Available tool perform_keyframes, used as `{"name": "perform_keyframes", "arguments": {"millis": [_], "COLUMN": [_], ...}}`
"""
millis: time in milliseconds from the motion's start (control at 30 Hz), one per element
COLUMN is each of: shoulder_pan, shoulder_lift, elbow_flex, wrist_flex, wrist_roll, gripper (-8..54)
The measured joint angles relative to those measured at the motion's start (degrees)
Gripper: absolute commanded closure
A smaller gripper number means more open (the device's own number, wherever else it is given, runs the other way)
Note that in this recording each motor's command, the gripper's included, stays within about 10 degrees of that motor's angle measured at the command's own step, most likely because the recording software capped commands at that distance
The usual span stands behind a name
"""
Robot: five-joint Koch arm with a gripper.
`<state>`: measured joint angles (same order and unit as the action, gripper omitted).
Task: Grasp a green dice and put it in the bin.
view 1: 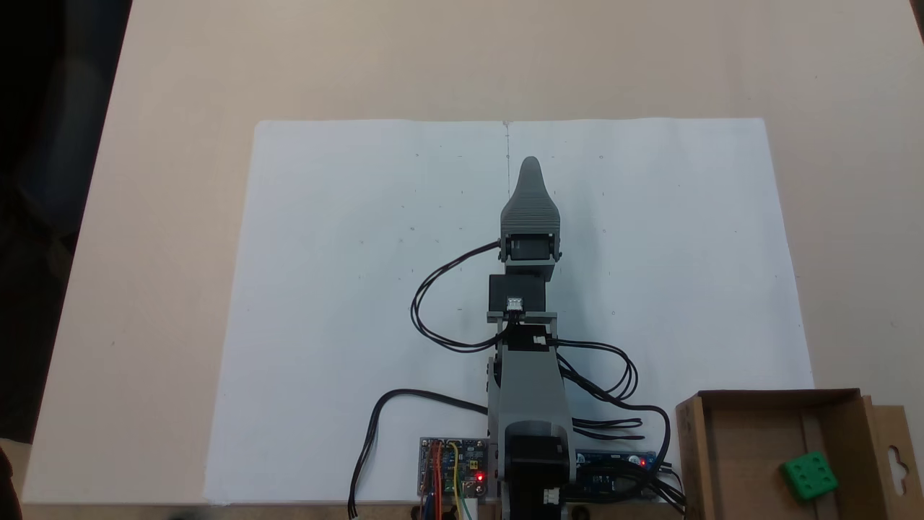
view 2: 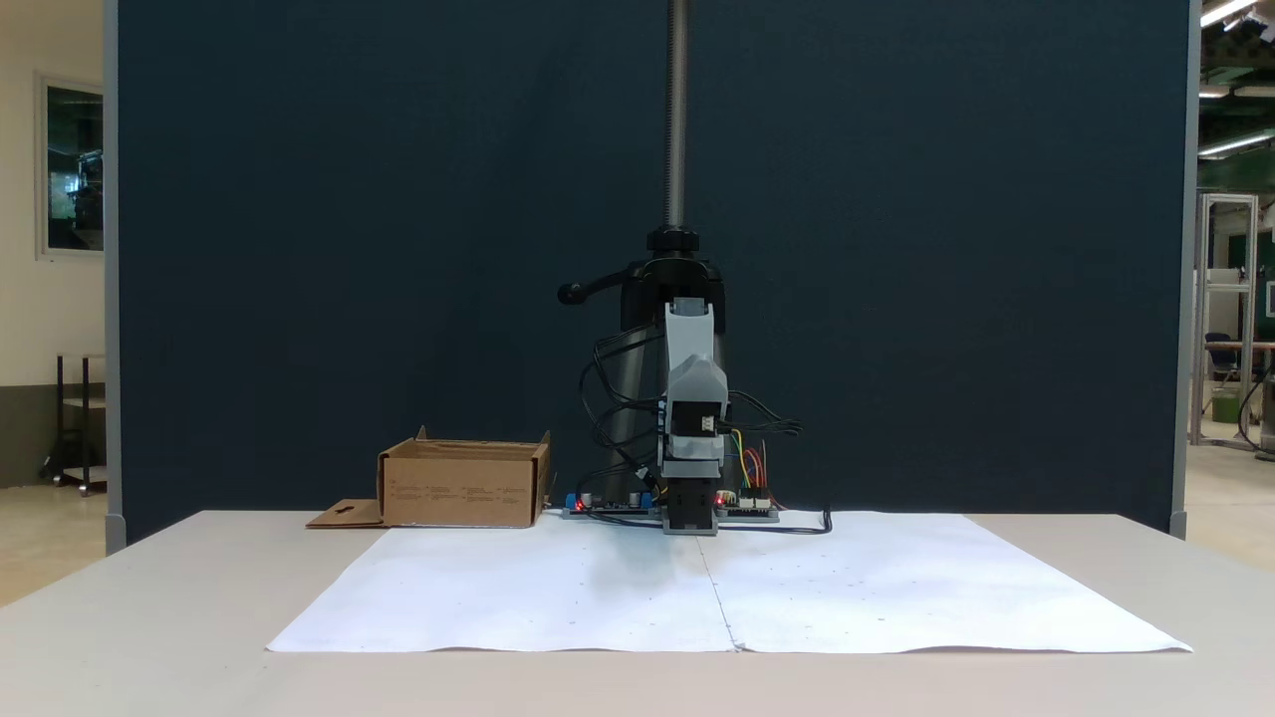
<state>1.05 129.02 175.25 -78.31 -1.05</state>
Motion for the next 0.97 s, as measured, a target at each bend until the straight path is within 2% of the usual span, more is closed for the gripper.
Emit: {"name": "perform_keyframes", "arguments": {"millis": [967], "shoulder_pan": [-0.1], "shoulder_lift": [0.0], "elbow_flex": [0.0], "wrist_flex": [-4.4], "wrist_roll": [-1.0], "gripper": [-0.2]}}
